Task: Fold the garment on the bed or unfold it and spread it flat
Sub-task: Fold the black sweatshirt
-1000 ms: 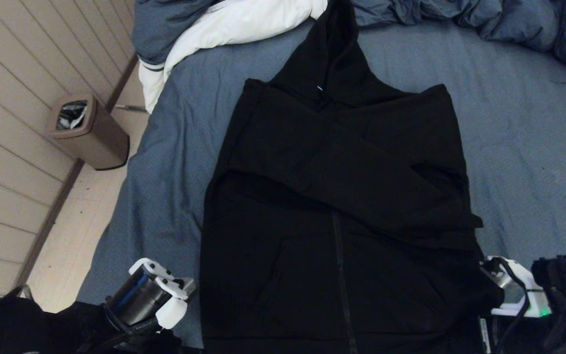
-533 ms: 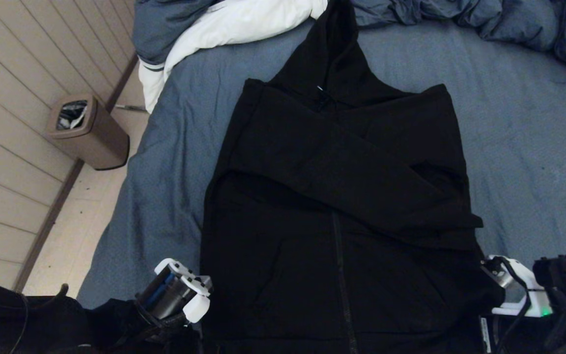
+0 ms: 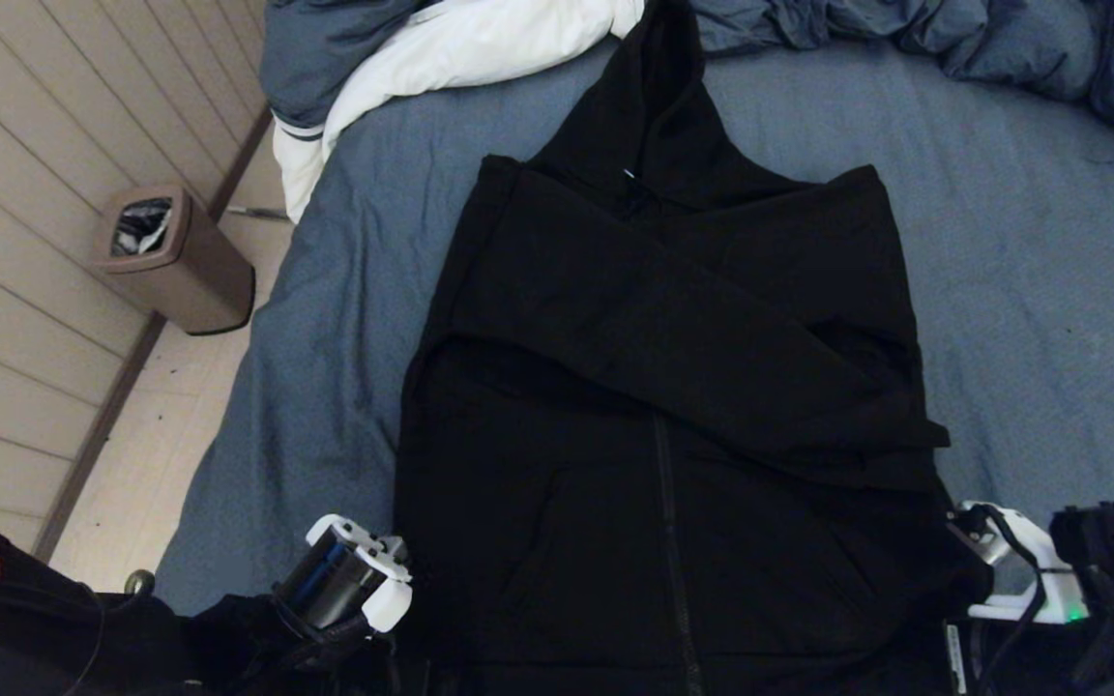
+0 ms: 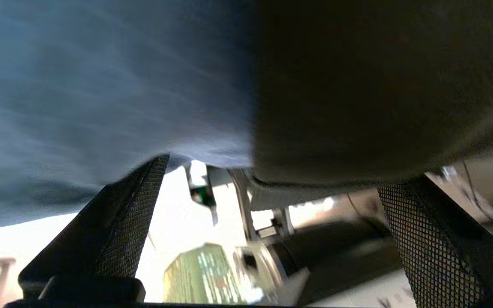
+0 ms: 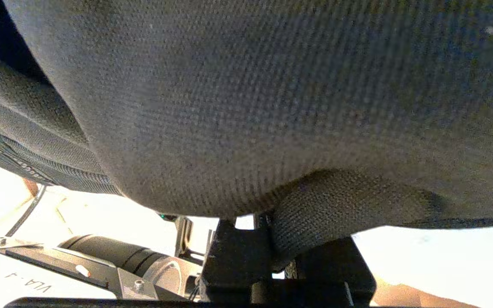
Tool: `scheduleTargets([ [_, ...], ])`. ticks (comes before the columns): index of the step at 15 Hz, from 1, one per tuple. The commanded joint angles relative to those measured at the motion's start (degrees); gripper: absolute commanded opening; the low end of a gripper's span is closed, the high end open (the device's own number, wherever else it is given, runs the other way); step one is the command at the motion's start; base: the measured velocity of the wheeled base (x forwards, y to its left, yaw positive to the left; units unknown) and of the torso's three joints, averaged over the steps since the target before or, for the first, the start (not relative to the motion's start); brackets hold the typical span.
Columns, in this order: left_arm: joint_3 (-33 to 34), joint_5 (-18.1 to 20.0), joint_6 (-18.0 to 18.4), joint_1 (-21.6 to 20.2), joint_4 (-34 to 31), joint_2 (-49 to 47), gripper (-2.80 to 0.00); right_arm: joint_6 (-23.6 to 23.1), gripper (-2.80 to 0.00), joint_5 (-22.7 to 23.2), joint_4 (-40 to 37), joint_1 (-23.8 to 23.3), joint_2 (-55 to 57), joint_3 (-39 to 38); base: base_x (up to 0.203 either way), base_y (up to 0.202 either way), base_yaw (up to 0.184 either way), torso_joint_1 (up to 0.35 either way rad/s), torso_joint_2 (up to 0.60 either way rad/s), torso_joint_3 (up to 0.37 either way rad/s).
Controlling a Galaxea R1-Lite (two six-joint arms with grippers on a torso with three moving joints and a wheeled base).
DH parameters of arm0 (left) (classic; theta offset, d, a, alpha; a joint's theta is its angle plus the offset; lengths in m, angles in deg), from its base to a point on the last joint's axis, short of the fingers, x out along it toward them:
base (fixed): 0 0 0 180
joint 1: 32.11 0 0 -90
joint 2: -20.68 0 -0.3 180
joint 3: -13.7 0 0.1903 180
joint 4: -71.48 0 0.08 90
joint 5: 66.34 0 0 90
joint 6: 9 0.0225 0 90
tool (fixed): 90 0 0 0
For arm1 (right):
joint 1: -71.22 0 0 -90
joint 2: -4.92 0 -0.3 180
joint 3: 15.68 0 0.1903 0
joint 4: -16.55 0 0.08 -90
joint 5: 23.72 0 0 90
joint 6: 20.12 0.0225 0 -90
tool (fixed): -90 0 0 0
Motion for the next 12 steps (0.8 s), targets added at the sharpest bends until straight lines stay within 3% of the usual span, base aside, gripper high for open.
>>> scheduleTargets([
  [1,1.6,-2.4,0.3,-1.0,3.3,-0.5,0.0,0.1,-2.8,0.2,0.1,0.1,-0.1,0.1,0.0,0.0,0.0,0.0,0.0,0.0],
  [7,1.7,-6.9,0.4,-1.0,7.6,-1.7,0.0,0.1,-2.8,0.2,0.0,0.5,-2.2,0.1,0.0,0.0,0.0,0.0,0.0,0.0],
  [12,2.3,-9.1,5.5,-1.0,12.1,-0.8,0.0,0.1,-2.8,0.1,-0.6,0.5,-3.5,0.6,0.0,0.0,0.0,0.0,0.0,0.0],
])
